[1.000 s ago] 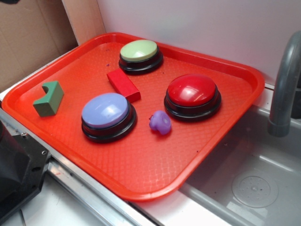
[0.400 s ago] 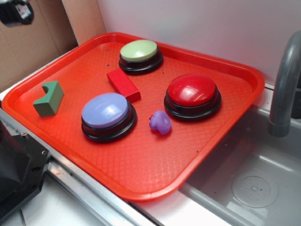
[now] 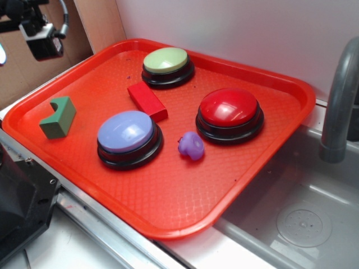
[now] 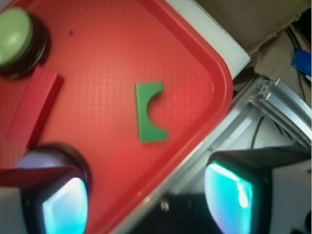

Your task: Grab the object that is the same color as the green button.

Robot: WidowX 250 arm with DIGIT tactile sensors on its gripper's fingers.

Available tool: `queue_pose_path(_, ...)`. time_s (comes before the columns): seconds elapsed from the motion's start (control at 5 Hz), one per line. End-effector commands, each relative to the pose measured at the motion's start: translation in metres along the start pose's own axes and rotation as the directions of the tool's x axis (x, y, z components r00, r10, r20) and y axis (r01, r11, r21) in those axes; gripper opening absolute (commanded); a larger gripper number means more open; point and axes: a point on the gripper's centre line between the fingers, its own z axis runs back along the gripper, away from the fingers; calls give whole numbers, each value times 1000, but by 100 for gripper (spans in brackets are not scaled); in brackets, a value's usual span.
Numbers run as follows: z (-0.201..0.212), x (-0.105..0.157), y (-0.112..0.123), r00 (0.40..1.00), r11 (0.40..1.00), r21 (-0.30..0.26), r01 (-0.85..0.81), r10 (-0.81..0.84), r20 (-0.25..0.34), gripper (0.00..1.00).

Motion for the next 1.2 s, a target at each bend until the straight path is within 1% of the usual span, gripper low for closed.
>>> queue_pose_path(0.0, -60, 18, 4, 993, 995, -10, -103, 103, 66, 100)
queue_pose_path(0.2, -85, 21, 5, 990, 994, 28, -110, 107, 92, 100)
queue_pose_path(0.4, -105, 23, 4, 996, 997, 3, -73, 73, 59, 100)
queue_pose_path(0.6, -108, 22, 4, 996, 998, 12, -64, 63, 59, 81)
queue_pose_path(0.8, -111, 21, 4, 996, 998, -11, -62, 63, 66, 0)
queue_pose_path(1.0, -107, 22, 4, 996, 998, -19, -63, 64, 68, 0)
